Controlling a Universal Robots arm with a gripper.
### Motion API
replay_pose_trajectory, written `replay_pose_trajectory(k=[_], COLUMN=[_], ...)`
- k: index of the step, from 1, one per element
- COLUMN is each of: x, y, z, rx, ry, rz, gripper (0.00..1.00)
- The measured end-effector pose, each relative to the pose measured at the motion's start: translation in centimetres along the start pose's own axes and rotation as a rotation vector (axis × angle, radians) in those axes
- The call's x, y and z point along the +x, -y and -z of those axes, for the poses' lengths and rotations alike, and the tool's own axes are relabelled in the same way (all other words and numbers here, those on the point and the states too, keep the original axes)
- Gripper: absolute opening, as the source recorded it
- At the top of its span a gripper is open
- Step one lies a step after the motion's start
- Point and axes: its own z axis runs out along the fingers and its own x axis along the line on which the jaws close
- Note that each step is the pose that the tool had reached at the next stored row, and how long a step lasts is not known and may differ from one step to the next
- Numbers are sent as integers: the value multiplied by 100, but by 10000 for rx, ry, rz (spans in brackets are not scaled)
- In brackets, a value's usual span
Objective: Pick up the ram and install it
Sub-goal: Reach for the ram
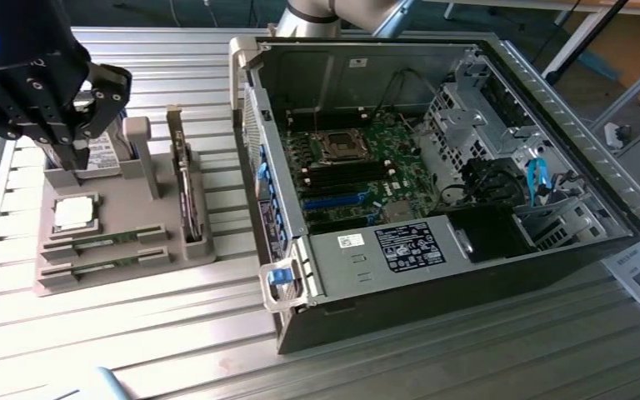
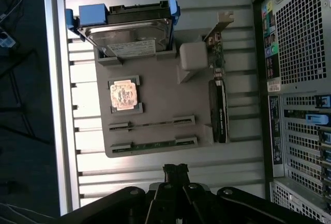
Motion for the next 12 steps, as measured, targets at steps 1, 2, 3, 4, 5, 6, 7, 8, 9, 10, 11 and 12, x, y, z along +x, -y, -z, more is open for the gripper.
replay_pose_trajectory(k=[1,2,3,4,5,6,7,8,9,10,11,12], x=[-1,-1,-1,-1,-1,-1,-1,-1,-1,-1,-1,-1], y=[16,16,16,17,17,17,17,17,17,17,17,17], z=[1,1,1,1,1,1,1,1,1,1,1,1], rx=[19,20,20,20,20,21,20,21,21,20,20,21], ry=[1,1,1,1,1,1,1,1,1,1,1,1], rz=[0,-1,-1,0,0,0,0,0,0,0,0,0], gripper=[10,10,10,10,10,10,10,10,10,10,10,10])
